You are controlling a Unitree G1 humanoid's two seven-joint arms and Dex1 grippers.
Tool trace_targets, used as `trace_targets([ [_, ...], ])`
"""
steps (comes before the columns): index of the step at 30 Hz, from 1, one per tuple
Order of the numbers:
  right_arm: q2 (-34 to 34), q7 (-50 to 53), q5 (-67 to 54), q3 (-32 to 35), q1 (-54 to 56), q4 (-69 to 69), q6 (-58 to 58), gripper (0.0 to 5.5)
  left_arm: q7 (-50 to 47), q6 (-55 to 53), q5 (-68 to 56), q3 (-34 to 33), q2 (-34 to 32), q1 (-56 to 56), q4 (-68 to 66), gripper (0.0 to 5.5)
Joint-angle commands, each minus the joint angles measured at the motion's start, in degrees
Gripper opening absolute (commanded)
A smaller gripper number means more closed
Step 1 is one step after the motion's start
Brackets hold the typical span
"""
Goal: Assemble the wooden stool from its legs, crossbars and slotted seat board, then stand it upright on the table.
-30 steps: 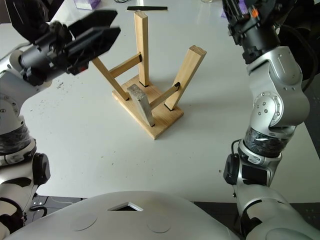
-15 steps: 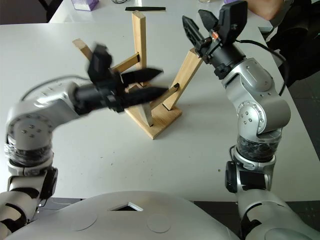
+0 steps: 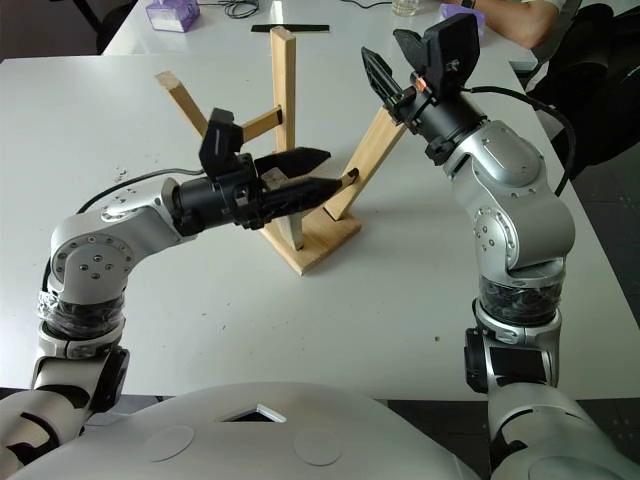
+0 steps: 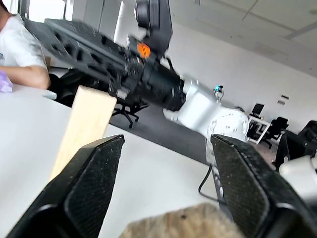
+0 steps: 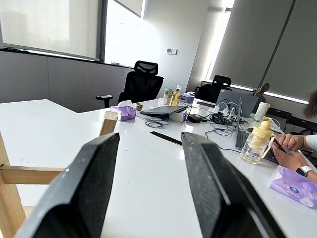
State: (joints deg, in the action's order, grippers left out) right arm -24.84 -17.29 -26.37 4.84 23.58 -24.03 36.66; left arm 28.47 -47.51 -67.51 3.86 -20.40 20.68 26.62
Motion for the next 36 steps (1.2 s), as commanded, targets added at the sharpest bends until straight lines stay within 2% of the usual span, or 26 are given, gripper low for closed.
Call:
trace_targets([
  [1, 4.13, 1.42, -3.09, 4.02, 2.61, 2.26, -1.68, 2.32, -1.47, -0.17, -3.15, -2.87, 1.11, 3.92, -0.75, 3.27],
  [8, 6.12, 2.66, -10.59, 11.37, 7.04, 0.4, -2.67, 2.32, -1.56, 1.1, -4.15, -8.51, -0.83, 7.92, -3.32, 3.27],
  [12, 5.18, 0.95, -23.95, 16.0, 5.91, -3.84, 1.09, 2.32, -0.79, 2.7, -6.92, -17.04, -5.42, 12.95, -6.7, 3.27],
  [14, 1.7, -3.3, -32.29, 19.76, 0.94, -6.59, 3.42, 2.32, 0.68, 4.14, -8.47, -24.11, -10.18, 17.48, -14.01, 3.27],
  [16, -2.66, -7.91, -35.86, 23.56, -5.69, -7.75, 5.03, 2.32, 3.46, 5.98, -5.5, -28.44, -15.37, 20.14, -23.48, 3.27],
  [19, -8.17, -15.83, -39.62, 29.77, -15.26, -7.16, 6.52, 2.32, 7.88, 11.05, 4.57, -28.74, -21.41, 20.38, -36.12, 3.27],
  [22, -13.75, -26.3, -36.85, 33.75, -26.06, -5.5, 5.84, 2.32, 9.68, 20.33, 18.37, -23.74, -23.46, 19.85, -46.3, 3.27],
  [24, -18.28, -33.06, -25.16, 29.68, -35.4, -3.87, 0.77, 2.32, 7.96, 29.35, 32.41, -15.78, -22.73, 18.76, -54.61, 3.27],
  [26, -22.79, -37.26, -12.08, 20.84, -43.42, -2.54, -5.95, 2.32, 6.16, 38.76, 45.05, -7.66, -20.31, 17.58, -63.64, 3.27],
  [28, -24.07, -38.03, -4.26, 12.68, -46.93, -2.48, -9.66, 2.32, 5.57, 44.25, 49.62, -4.51, -14.75, 18.23, -71.41, 3.27],
  [31, -21.47, -35.15, 3.98, 1.17, -44.0, -1.86, -12.55, 2.32, 3.35, 52.76, 56.03, -0.87, -6.96, 20.49, -82.91, 3.27],
  [36, -14.23, -27.66, 14.3, -10.27, -36.55, 3.09, -15.15, 2.32, -3.27, 65.44, 71.98, 8.44, -4.0, 21.02, -95.06, 3.27],
])
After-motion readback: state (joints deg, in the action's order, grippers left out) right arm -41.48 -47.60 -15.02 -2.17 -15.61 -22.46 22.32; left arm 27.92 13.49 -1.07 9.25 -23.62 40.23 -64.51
